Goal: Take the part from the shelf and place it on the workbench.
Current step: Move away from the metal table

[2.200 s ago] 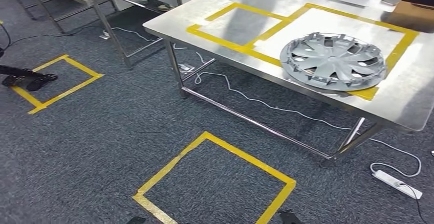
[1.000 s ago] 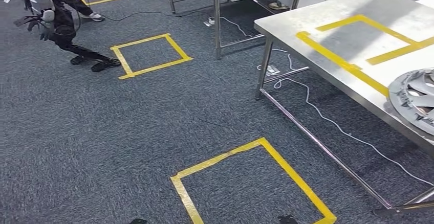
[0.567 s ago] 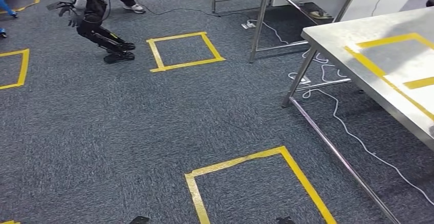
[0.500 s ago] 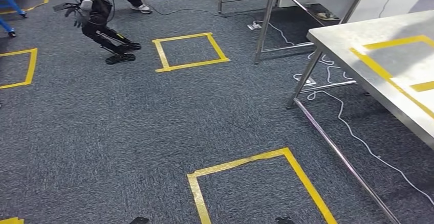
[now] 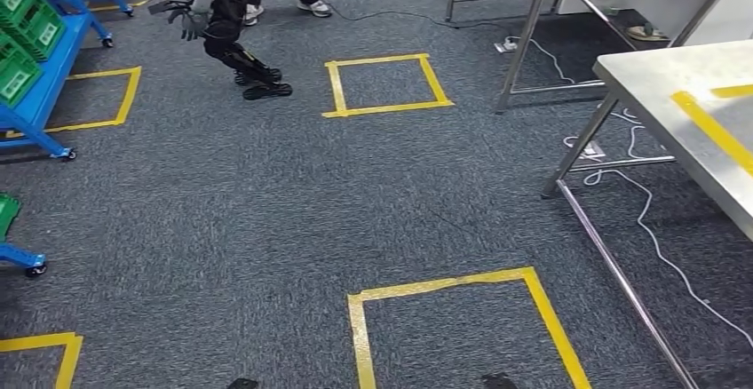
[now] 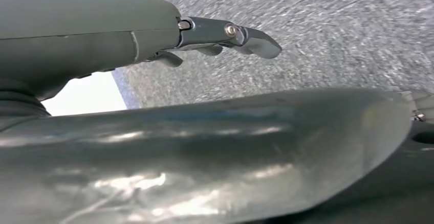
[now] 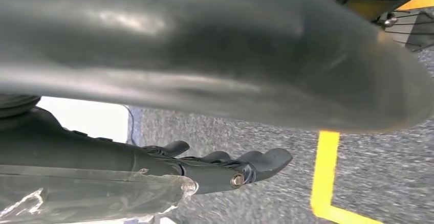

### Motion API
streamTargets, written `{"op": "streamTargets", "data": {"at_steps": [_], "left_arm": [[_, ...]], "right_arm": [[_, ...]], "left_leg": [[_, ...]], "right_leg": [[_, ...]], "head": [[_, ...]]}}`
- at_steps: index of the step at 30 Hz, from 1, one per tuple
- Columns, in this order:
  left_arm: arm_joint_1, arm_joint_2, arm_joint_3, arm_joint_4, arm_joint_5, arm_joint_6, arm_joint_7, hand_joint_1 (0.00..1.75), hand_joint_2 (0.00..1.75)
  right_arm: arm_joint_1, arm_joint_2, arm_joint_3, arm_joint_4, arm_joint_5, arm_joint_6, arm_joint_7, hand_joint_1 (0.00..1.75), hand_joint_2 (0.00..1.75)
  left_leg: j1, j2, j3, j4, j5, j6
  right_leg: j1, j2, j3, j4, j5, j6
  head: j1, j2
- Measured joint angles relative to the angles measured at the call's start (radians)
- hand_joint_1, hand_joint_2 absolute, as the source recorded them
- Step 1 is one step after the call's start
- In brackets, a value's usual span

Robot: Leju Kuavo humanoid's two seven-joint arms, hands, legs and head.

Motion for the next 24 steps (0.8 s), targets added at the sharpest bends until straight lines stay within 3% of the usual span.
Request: {"op": "streamTargets", "data": {"at_steps": [1, 3, 4, 6, 8, 11, 12, 13, 14, 15, 17, 19, 21, 23, 24], "left_arm": [[-0.001, 0.000, 0.000, 0.000, 0.000, 0.001, 0.000, 0.00, 0.00], [-0.006, -0.001, -0.002, 0.000, -0.001, 0.003, -0.001, 0.00, 0.00], [-0.008, -0.002, -0.002, 0.000, -0.001, 0.004, -0.002, 0.00, 0.00], [-0.006, -0.002, -0.003, 0.000, -0.002, 0.005, -0.004, 0.00, 0.00], [-0.003, -0.001, -0.003, 0.000, -0.002, 0.006, -0.006, 0.00, 0.00], [-0.008, -0.003, -0.003, 0.000, -0.002, 0.006, -0.008, 0.00, 0.00], [-0.009, -0.003, -0.003, 0.000, -0.002, 0.005, -0.009, 0.00, 0.00], [-0.008, -0.003, -0.003, 0.000, -0.002, 0.005, -0.009, 0.00, 0.00], [-0.006, -0.003, -0.003, 0.000, -0.002, 0.005, -0.009, 0.00, 0.00], [-0.005, -0.004, -0.003, 0.000, -0.002, 0.005, -0.009, 0.00, 0.00], [-0.005, -0.004, -0.003, 0.000, -0.002, 0.005, -0.009, 0.00, 0.00], [-0.007, -0.005, -0.003, 0.000, -0.002, 0.005, -0.009, 0.00, 0.00], [-0.006, -0.004, -0.003, 0.000, -0.002, 0.005, -0.009, 0.00, 0.00], [-0.003, -0.003, -0.003, 0.000, -0.002, 0.006, -0.009, 0.00, 0.00], [-0.003, -0.003, -0.003, 0.000, -0.002, 0.006, -0.009, 0.00, 0.00]], "right_arm": [[-0.002, 0.000, 0.000, 0.000, 0.001, 0.000, 0.000, 0.00, 0.00], [-0.004, 0.000, 0.000, 0.000, 0.002, 0.000, 0.000, 0.00, 0.00], [-0.005, 0.000, 0.000, 0.000, 0.002, 0.000, 0.000, 0.00, 0.00], [-0.011, 0.000, 0.000, 0.000, 0.003, 0.001, -0.001, 0.00, 0.00], [-0.020, 0.000, 0.000, 0.000, 0.003, 0.001, -0.002, 0.00, 0.00], [-0.025, 0.000, 0.000, 0.000, 0.003, 0.002, -0.002, 0.00, 0.00], [-0.023, 0.000, 0.000, 0.000, 0.003, 0.003, -0.001, 0.00, 0.00], [-0.021, 0.000, 0.000, 0.001, 0.003, 0.004, 0.000, 0.00, 0.00], [-0.018, 0.000, 0.000, 0.001, 0.003, 0.004, 0.001, 0.00, 0.00], [-0.017, 0.000, 0.000, 0.002, 0.002, 0.004, 0.001, 0.00, 0.00], [-0.017, 0.000, 0.000, 0.002, 0.003, 0.005, 0.001, 0.00, 0.00], [-0.018, 0.000, 0.000, 0.003, 0.003, 0.006, 0.000, 0.00, 0.00], [-0.018, 0.000, 0.000, 0.003, 0.003, 0.007, 0.000, 0.00, 0.00], [-0.018, -0.001, 0.000, 0.003, 0.003, 0.007, 0.001, 0.00, 0.00], [-0.019, -0.001, -0.001, 0.003, 0.003, 0.007, 0.001, 0.00, 0.00]], "left_leg": [[-0.002, 0.023, 0.035, -0.062, 0.026, 0.002], [-0.008, 0.058, 0.080, -0.149, 0.045, 0.011], [-0.010, 0.063, 0.086, -0.164, 0.043, 0.016], [-0.012, 0.044, 0.085, -0.168, 0.043, 0.031], [-0.008, 0.025, 0.088, -0.174, 0.046, 0.042], [-0.004, -0.007, 0.089, -0.177, 0.050, 0.053], [-0.004, -0.019, 0.090, -0.177, 0.050, 0.054], [-0.004, -0.032, 0.091, -0.177, 0.050, 0.055], [-0.004, -0.046, 0.092, -0.176, 0.050, 0.055], [-0.004, -0.059, 0.093, -0.176, 0.050, 0.054], [-0.004, -0.083, 0.093, -0.175, 0.050, 0.048], [-0.005, -0.102, 0.087, -0.173, 0.053, 0.036], [-0.002, -0.118, 0.080, -0.176, 0.058, 0.023], [-0.002, -0.090, 0.070, -0.160, 0.043, 0.013], [-0.003, -0.065, 0.054, -0.125, 0.019, 0.009]], "right_leg": [[0.003, -0.010, 0.002, 0.002, -0.003, 0.004], [0.009, -0.027, 0.004, 0.005, -0.008, 0.014], [0.012, -0.037, 0.006, 0.005, -0.010, 0.019], [0.011, -0.055, 0.013, 0.000, -0.011, 0.030], [0.008, -0.029, 0.007, 0.024, -0.032, 0.042], [0.005, 0.038, -0.077, 0.204, -0.119, 0.050], [0.005, 0.046, -0.106, 0.261, -0.136, 0.050], [0.005, 0.049, -0.122, 0.285, -0.133, 0.050], [0.005, 0.052, -0.119, 0.268, -0.111, 0.049], [0.004, 0.057, -0.098, 0.214, -0.074, 0.047], [-0.003, 0.098, -0.039, 0.077, -0.012, 0.043], [-0.008, 0.130, -0.010, 0.011, 0.003, 0.038], [-0.007, 0.117, -0.007, 0.005, 0.004, 0.028], [-0.006, 0.097, -0.006, 0.000, 0.009, 0.015], [-0.006, 0.087, -0.006, -0.003, 0.011, 0.009]], "head": [[-0.001, 0.000], [-0.001, 0.000], [0.000, 0.000], [0.002, 0.000], [0.005, 0.000], [0.011, 0.000], [0.012, 0.000], [0.012, 0.000], [0.012, 0.000], [0.012, 0.000], [0.011, 0.000], [0.010, 0.000], [0.010, 0.000], [0.006, 0.000], [0.003, 0.000]]}}
